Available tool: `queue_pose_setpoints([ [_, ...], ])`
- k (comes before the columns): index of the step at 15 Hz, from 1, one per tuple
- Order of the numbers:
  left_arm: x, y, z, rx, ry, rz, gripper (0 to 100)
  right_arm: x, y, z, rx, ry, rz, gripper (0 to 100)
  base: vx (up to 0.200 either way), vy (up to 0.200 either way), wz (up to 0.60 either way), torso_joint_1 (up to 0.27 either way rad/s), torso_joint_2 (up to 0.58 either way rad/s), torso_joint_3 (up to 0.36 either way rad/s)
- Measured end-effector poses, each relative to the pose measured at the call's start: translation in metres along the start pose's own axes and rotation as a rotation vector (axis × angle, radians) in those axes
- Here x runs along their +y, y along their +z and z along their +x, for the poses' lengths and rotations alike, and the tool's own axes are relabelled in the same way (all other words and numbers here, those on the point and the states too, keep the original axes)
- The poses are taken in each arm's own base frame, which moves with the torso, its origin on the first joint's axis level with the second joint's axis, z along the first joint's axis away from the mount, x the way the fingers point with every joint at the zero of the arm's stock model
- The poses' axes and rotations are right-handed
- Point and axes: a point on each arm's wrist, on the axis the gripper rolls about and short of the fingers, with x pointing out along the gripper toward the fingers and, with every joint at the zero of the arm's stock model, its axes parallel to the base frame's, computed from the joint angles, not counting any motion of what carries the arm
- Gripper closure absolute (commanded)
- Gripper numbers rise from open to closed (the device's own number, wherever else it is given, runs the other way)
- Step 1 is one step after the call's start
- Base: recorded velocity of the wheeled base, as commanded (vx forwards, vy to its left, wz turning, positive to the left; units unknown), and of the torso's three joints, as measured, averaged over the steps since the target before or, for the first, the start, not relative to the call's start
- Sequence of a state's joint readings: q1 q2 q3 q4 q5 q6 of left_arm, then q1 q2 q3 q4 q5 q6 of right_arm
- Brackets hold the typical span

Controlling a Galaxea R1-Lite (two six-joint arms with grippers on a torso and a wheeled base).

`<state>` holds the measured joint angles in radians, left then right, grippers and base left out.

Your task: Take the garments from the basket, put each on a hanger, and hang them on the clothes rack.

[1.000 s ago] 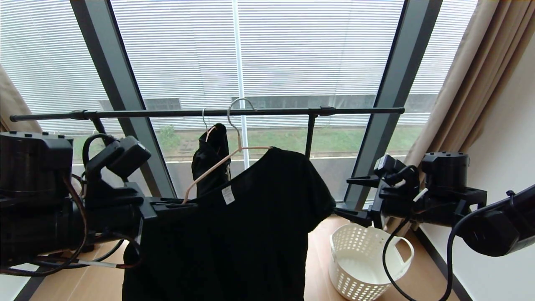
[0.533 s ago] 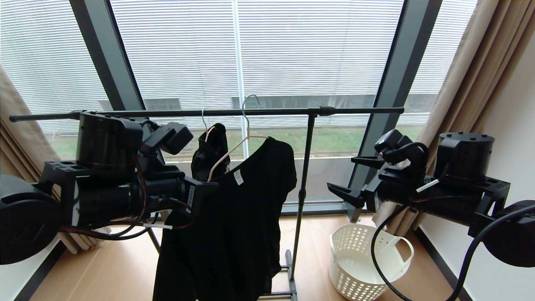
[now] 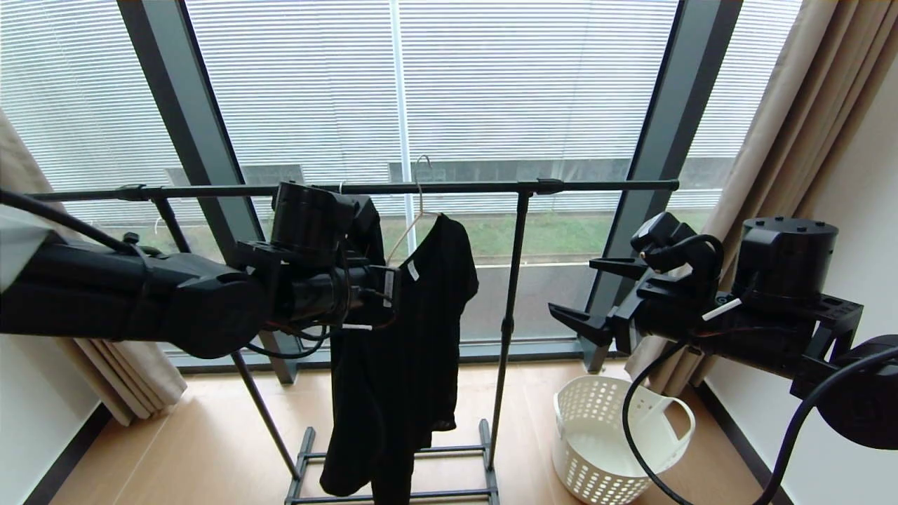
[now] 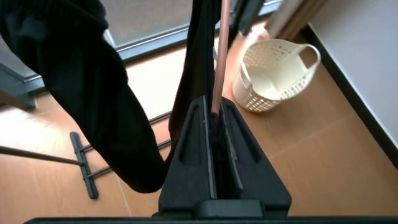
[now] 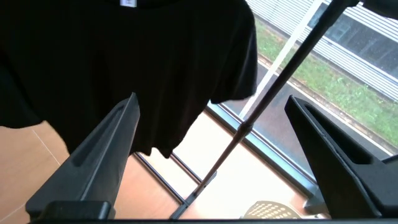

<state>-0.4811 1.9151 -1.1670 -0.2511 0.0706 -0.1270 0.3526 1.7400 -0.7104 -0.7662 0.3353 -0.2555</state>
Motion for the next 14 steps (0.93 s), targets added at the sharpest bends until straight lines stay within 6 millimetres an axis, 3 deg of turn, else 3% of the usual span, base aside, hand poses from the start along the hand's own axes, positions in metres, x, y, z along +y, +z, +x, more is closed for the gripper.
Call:
queue_pose_setpoints([
  [5, -0.002, 0.003, 0.042, -0.01, 0.07, -0.049, 100, 0.0, -0.001, 0.0, 0.005, 0.001, 0.001, 0, 0.0, 0.0, 0.0, 0.0, 0.0, 0.0],
  [14, 0.005, 0.002, 0.083, -0.015, 0.091, -0.09, 100, 0.001, -0.005, 0.002, 0.016, 0.004, 0.004, 0, 0.0, 0.0, 0.0, 0.0, 0.0, 0.0],
])
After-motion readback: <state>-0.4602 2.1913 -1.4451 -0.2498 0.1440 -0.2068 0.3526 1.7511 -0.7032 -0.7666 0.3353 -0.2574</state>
